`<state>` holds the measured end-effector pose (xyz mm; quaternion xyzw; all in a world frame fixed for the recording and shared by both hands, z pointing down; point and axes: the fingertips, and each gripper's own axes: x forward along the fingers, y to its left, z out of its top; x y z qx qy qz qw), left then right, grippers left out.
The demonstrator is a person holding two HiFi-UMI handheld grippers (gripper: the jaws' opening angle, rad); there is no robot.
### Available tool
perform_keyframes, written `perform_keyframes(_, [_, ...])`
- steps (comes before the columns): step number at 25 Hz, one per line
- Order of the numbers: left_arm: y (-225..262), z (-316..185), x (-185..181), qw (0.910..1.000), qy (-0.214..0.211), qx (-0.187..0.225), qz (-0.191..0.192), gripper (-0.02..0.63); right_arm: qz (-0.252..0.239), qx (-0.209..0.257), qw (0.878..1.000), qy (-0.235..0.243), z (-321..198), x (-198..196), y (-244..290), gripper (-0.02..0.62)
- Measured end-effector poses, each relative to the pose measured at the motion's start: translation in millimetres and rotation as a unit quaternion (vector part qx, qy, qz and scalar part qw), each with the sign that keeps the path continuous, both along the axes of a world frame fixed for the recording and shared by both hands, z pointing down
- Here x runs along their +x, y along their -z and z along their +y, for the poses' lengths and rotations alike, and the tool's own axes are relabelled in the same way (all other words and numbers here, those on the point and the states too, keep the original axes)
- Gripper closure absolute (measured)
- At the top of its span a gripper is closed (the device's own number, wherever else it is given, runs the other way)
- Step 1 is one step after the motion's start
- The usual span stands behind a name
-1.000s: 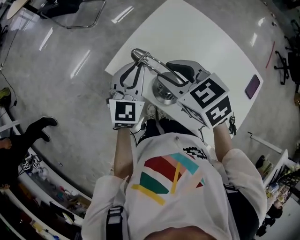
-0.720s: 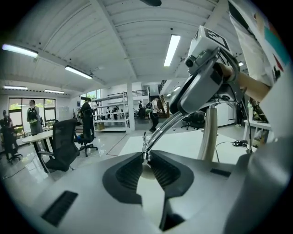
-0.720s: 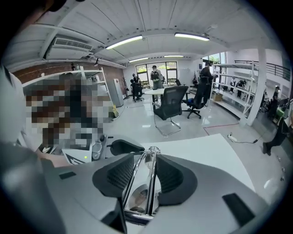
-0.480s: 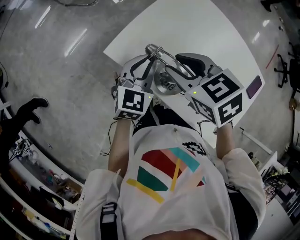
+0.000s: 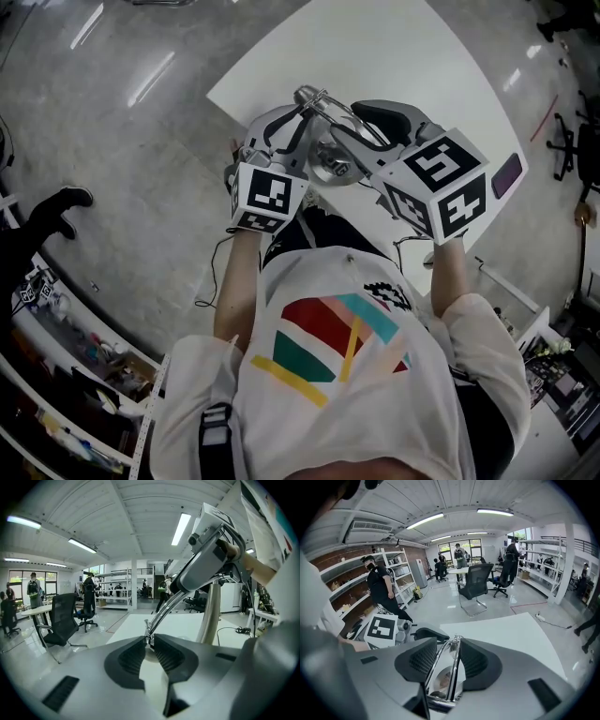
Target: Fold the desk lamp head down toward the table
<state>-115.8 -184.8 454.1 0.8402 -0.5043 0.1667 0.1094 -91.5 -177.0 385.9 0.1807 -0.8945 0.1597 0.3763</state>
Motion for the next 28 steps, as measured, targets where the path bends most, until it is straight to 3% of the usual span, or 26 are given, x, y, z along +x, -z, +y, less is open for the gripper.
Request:
perform_keyframes(4, [4.5, -5.4, -1.8, 0.9996, 0.007, -0.023, 0.014, 0.512, -0.035, -0.009, 0.999, -0.02, -5.9, 0.1, 7.4, 0.439])
perform_keyframes(8, [-1.7, -11.0, 0.1, 0.9977, -0.017, -0.056, 0.035, 0.512, -0.079, -0.017, 0.996, -0.032, -10.7, 4.8, 3.2, 0.439])
perform_keyframes(12, [-1.8, -12.1, -9.4, 0.9968, 0.009, -0.056, 0.056, 0.512, -0.106, 0.017, 0.993, -0.043, -19.0, 6.0, 21.8, 0.439])
perform_keyframes(16, [50.6, -8.1, -20.8, 0.995, 0.044, 0.012, 0.089, 0.512, -0.143, 0.063, 0.986, -0.059, -21.9, 16.2, 62.9, 0.439])
perform_keyframes(20, [139.4, -17.7, -34.4, 0.984, 0.063, 0.124, 0.111, 0.543, -0.178, 0.146, 0.969, -0.087, -29.4, 29.3, 98.9, 0.439])
perform_keyframes(24, [236.3, -5.3, -24.5, 0.9648, 0.071, 0.22, 0.126, 0.561, -0.254, 0.207, 0.936, -0.132, -21.9, 54.5, 155.3, 0.439])
perform_keyframes(26, [270.9, 1.9, -10.6, 0.9576, 0.059, 0.25, 0.131, 0.561, -0.294, 0.236, 0.913, -0.158, -17.0, 72.6, 178.8, 0.439])
perform_keyframes(28, [290.3, 7.7, 7.3, 0.9551, 0.042, 0.265, 0.126, 0.561, -0.315, 0.253, 0.897, -0.179, -11.1, 91.0, 188.1, 0.439])
